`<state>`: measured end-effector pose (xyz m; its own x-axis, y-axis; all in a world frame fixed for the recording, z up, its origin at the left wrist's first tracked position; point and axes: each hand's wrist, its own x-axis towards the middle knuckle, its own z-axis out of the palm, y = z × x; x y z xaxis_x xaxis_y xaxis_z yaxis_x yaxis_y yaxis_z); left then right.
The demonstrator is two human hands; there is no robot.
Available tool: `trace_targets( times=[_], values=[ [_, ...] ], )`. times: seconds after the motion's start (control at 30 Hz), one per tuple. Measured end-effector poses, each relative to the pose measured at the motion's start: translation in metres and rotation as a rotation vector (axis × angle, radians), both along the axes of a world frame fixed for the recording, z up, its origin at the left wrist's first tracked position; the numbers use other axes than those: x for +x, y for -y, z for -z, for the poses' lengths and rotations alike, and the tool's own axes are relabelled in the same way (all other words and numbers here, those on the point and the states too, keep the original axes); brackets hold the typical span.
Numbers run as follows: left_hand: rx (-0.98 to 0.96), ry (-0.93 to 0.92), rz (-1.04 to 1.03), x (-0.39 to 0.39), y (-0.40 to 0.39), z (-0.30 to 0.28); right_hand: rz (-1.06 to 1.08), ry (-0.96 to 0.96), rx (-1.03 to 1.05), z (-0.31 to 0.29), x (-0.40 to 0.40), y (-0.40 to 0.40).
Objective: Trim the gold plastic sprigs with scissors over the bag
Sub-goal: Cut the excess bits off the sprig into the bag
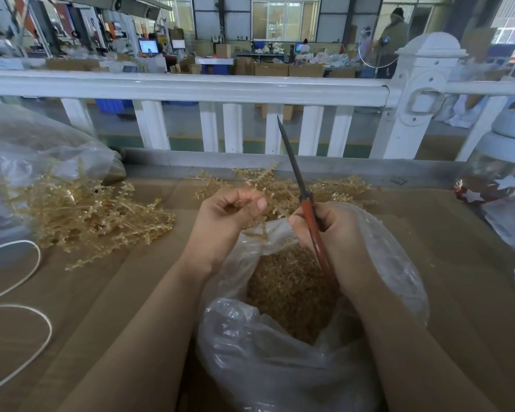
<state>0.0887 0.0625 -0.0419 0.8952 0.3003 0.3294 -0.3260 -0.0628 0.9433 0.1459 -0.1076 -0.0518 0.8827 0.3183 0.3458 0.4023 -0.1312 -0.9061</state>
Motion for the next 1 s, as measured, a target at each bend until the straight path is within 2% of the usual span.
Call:
trace_targets(
  times=[0.3, 0.57, 0.8, 1.0],
  values=[
    [-0.02, 0.127, 0.148, 0.0008, 0.0059, -0.0015, 0.015, -0.022, -0.015, 0.0024, 0.0012, 0.0012],
    [-0.057, 0.141, 0.001, 0.0028, 0.0082, -0.0011, -0.008, 0.045, -0.1, 0.0013, -0.0032, 0.0012],
    [-0.039, 0.169, -0.039, 0.0042, 0.004, -0.0003, 0.13, 0.252, -0.358, 0.0052, -0.0051, 0.0007],
    [-0.016, 0.184, 0.0, 0.0039, 0.0033, 0.001, 0.185, 0.356, -0.445, 0.0067, -0.0019, 0.0016]
  ],
)
